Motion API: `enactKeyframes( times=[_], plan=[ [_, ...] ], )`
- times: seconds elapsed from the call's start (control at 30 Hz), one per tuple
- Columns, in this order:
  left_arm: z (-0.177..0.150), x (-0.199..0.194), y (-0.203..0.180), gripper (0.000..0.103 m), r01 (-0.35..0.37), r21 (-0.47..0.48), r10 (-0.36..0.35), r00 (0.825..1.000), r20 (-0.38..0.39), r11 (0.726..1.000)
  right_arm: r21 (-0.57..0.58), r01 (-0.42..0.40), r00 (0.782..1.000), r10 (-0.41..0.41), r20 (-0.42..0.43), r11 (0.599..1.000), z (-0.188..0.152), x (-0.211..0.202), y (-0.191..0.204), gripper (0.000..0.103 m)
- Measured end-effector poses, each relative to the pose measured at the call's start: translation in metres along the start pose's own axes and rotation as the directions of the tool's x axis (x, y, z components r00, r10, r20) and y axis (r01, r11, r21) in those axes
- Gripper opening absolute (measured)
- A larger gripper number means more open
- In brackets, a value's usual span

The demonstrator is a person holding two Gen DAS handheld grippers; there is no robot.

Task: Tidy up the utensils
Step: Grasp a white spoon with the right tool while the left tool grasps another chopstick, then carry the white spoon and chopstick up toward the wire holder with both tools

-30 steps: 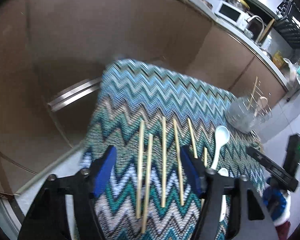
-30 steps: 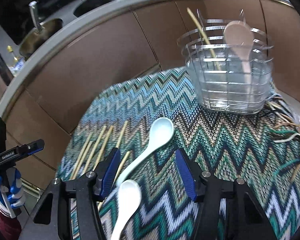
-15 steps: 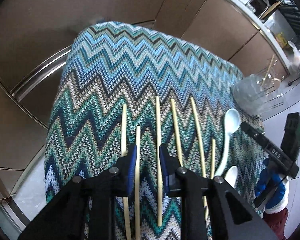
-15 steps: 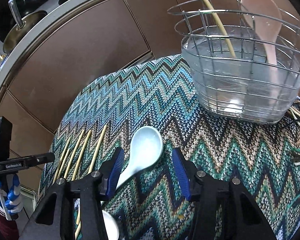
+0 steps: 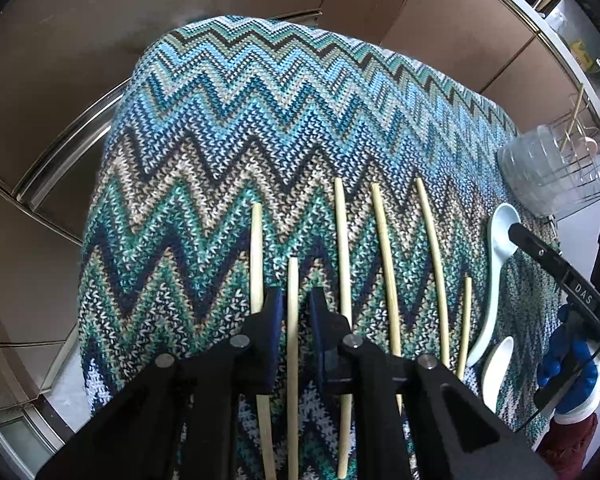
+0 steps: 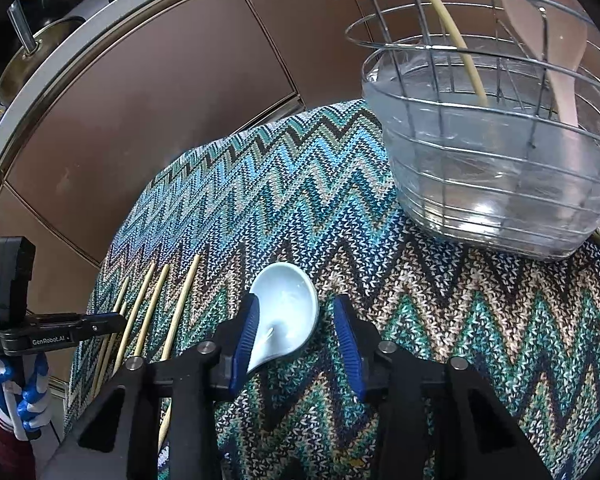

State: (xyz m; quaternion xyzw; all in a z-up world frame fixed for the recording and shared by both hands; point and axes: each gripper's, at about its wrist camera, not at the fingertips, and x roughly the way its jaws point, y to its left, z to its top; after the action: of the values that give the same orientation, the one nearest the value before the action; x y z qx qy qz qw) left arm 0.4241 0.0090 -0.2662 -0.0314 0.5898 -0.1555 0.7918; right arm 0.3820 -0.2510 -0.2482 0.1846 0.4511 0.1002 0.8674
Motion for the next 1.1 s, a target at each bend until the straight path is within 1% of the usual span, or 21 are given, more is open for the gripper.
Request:
enactKeyframes(
  times=[0.1, 0.13, 0.17, 0.2, 0.23, 0.37, 0.47, 0.6, 0.7, 0.8, 0.87, 0.93, 1.0, 1.03, 1.1],
  plan=[
    [0.000, 0.000, -0.003, 0.012, -0.015, 0.006, 0.015, 1.000, -0.001, 1.000, 0.000, -0.005, 1.000, 0.005, -0.012, 1.000, 0.002, 0.005, -0.001, 0.027],
    [0.000, 0.000, -0.004, 0.012, -0.020, 0.009, 0.020, 1.000, -0.001, 1.000, -0.003, -0.006, 1.000, 0.006, -0.016, 1.000, 0.002, 0.007, -0.001, 0.022],
    [0.000, 0.001, -0.005, 0.011, -0.025, 0.012, 0.025, 1.000, -0.001, 1.000, -0.009, -0.004, 1.000, 0.004, -0.019, 1.000, 0.002, 0.007, 0.000, 0.015],
    [0.000, 0.000, -0.006, 0.011, -0.029, 0.014, 0.029, 1.000, 0.001, 0.999, -0.015, -0.002, 1.000, 0.002, -0.021, 1.000, 0.002, 0.008, 0.000, 0.011],
    [0.001, 0.001, -0.008, 0.010, -0.029, 0.014, 0.029, 1.000, 0.002, 0.999, -0.020, 0.004, 1.000, -0.004, -0.019, 1.000, 0.002, 0.008, 0.001, 0.010],
    [-0.001, -0.004, -0.011, 0.009, -0.045, 0.021, 0.045, 0.999, 0.030, 0.999, -0.037, 0.018, 1.000, -0.018, 0.014, 0.999, 0.000, -0.001, 0.006, 0.008],
    [-0.006, -0.014, -0.012, 0.007, -0.041, 0.026, 0.039, 0.997, 0.064, 0.999, -0.056, 0.025, 0.997, -0.021, 0.069, 0.998, 0.000, -0.019, 0.014, 0.007],
    [-0.014, -0.040, -0.015, 0.005, -0.028, 0.038, 0.023, 0.991, 0.130, 0.999, -0.091, 0.039, 0.987, -0.025, 0.157, 0.995, 0.001, -0.051, 0.030, 0.007],
    [-0.023, -0.067, -0.017, 0.004, -0.001, 0.043, -0.007, 0.981, 0.192, 0.999, -0.107, 0.037, 0.977, -0.014, 0.213, 0.994, 0.001, -0.076, 0.041, 0.007],
    [-0.032, -0.088, -0.019, 0.004, 0.010, 0.048, -0.020, 0.974, 0.225, 0.999, -0.127, 0.038, 0.968, -0.005, 0.251, 0.991, -0.001, -0.097, 0.053, 0.007],
    [-0.035, -0.095, -0.019, 0.004, 0.012, 0.050, -0.023, 0.973, 0.228, 0.999, -0.141, 0.037, 0.962, 0.003, 0.272, 0.989, -0.006, -0.111, 0.064, 0.007],
    [-0.037, -0.097, -0.018, 0.004, 0.037, 0.037, -0.044, 0.977, 0.207, 0.999, -0.149, 0.033, 0.958, 0.011, 0.285, 0.988, -0.010, -0.121, 0.071, 0.007],
    [-0.040, -0.096, -0.017, 0.004, 0.039, 0.030, -0.044, 0.980, 0.196, 0.999, -0.151, 0.024, 0.956, 0.022, 0.292, 0.988, -0.016, -0.128, 0.074, 0.007],
    [-0.040, -0.093, -0.018, 0.006, 0.035, 0.036, -0.041, 0.981, 0.190, 0.999, -0.151, 0.019, 0.956, 0.026, 0.292, 0.988, -0.017, -0.130, 0.076, 0.007],
    [-0.039, -0.085, -0.018, 0.006, 0.040, 0.040, -0.046, 0.986, 0.159, 0.998, -0.151, 0.016, 0.956, 0.030, 0.292, 0.988, -0.020, -0.132, 0.075, 0.007]
  ],
)
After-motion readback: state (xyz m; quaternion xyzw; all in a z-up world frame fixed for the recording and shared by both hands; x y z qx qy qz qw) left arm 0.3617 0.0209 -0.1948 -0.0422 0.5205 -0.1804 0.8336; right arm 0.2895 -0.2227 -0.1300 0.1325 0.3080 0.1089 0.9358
